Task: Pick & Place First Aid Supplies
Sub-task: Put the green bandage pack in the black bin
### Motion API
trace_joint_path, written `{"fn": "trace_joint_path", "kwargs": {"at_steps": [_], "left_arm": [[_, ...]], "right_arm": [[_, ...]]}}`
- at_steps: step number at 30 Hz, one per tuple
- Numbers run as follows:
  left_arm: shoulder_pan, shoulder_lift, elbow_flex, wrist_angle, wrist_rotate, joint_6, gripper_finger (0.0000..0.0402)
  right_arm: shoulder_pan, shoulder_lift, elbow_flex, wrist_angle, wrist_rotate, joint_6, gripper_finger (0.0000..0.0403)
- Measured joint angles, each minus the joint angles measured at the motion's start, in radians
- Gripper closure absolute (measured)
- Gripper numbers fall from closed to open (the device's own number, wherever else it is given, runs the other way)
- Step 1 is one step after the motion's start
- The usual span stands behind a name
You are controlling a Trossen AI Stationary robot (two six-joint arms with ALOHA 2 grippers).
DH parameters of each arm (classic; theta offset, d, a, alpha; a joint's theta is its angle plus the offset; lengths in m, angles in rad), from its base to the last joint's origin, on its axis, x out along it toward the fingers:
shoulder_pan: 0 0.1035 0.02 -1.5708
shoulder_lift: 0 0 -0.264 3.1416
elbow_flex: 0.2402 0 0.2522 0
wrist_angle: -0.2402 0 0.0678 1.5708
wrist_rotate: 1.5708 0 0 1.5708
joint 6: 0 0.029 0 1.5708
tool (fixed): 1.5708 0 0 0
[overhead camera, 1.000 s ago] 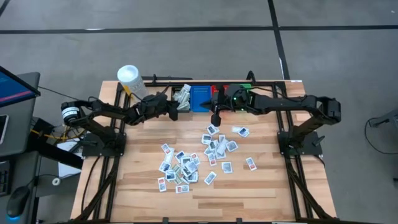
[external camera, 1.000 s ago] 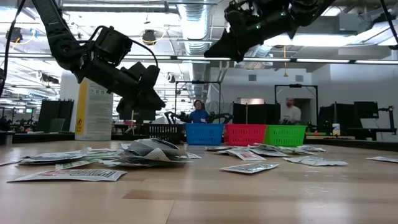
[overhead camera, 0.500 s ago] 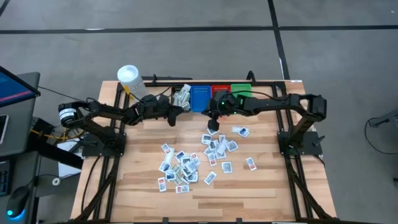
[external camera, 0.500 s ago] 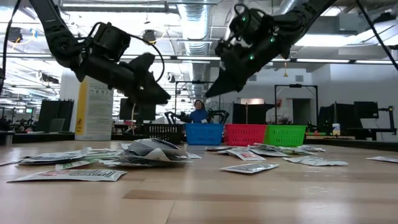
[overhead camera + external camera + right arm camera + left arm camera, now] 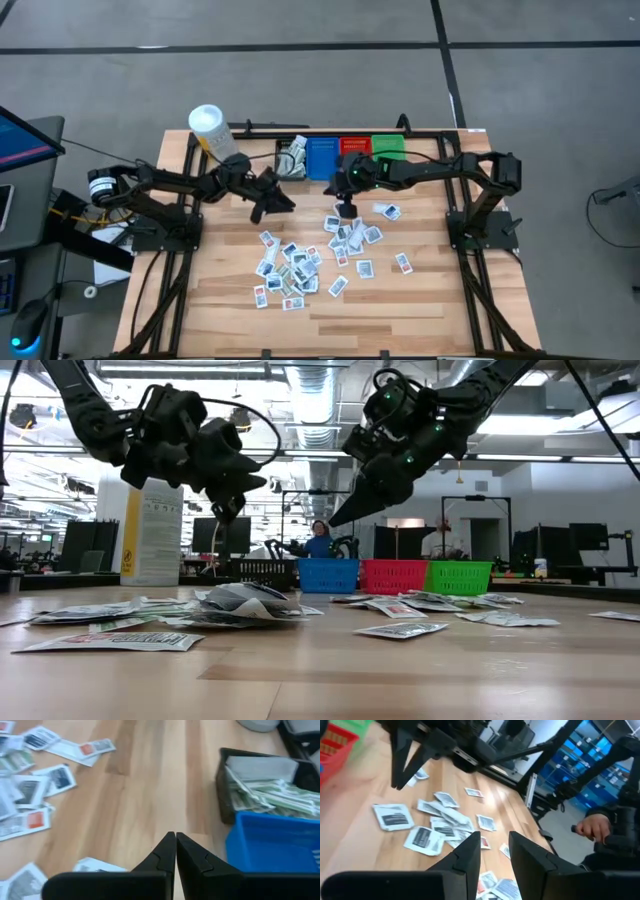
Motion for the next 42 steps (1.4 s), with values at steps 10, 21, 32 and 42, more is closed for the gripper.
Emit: {"fn": "trace_joint_path", "kwargs": {"at_steps": [10,21,32,42], "left_arm": [[-0.042,0.0,0.0,0.0,-0.004,-0.024,0.03],[-0.104,0.001,0.0,-0.001,-0.094,-0.07,0.03],[-0.268,0.002,-0.001,-0.023,-0.1,-0.163,0.0305],[-0.461,-0.043,-0.002,-0.054,-0.125,-0.202,0.0358]], "right_arm": [[0.001,0.0,0.0,-0.006,-0.121,0.016,0.0395],[0.047,0.0,0.0,0.005,-0.119,0.189,0.0395],[0.155,0.005,0.0,0.176,-0.115,0.252,0.0395],[0.335,0.006,0.051,0.188,-0.01,0.437,0.0395]]}}
